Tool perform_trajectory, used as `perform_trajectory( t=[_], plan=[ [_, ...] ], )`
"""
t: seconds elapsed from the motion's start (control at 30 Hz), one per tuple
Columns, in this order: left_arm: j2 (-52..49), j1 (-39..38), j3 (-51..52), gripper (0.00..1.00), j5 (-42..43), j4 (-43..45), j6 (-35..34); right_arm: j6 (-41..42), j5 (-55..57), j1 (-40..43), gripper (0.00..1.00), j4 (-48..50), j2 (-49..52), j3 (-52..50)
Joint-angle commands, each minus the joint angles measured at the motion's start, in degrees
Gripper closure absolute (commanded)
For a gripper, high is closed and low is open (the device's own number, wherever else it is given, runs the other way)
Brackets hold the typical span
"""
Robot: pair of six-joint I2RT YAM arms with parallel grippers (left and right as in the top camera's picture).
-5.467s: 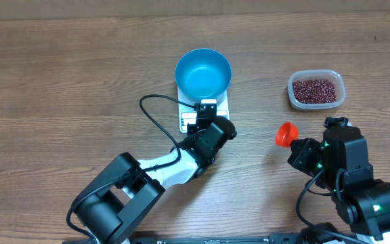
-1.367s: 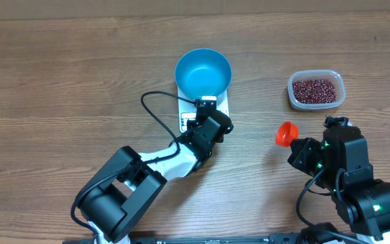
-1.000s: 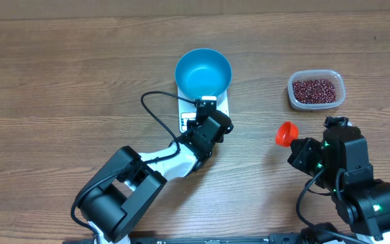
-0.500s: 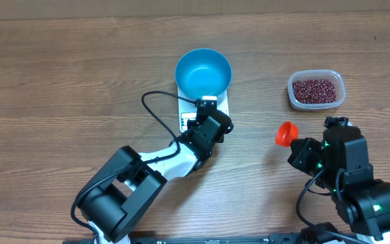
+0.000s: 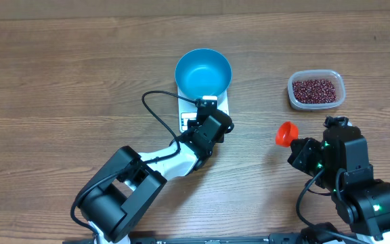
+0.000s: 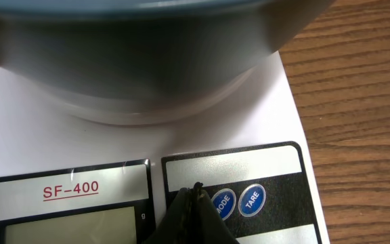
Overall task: Scoop item into bowl and weigh 150g on scale
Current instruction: 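Press the scale's red power button with the left gripper tip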
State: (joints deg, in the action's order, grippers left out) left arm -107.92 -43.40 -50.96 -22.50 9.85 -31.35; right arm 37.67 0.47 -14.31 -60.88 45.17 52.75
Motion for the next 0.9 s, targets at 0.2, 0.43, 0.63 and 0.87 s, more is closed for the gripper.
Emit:
perform_trajectory(
  t=[0.2, 0.43, 0.63, 0.87],
  plan=[
    [-1.5, -0.3, -0.3, 0.96, 1.4, -1.0, 0.1, -0.3, 1.0, -0.2, 0.96, 0.5, -0.1, 1.7],
    [-1.5, -0.3, -0.3, 0.96, 1.4, -1.0, 0.1, -0.3, 1.0, -0.2, 0.96, 0.8, -0.1, 1.7],
    [-1.5, -0.3, -0.3, 0.96, 1.4, -1.7, 0.1, -0.3, 1.0, -0.2, 0.96, 0.8, -0.1, 1.7],
    [-1.5, -0.3, -0.3, 0.96, 1.5, -2.4, 0.1, -0.3, 1.0, -0.2, 0.96, 0.8, -0.1, 1.7]
  ],
)
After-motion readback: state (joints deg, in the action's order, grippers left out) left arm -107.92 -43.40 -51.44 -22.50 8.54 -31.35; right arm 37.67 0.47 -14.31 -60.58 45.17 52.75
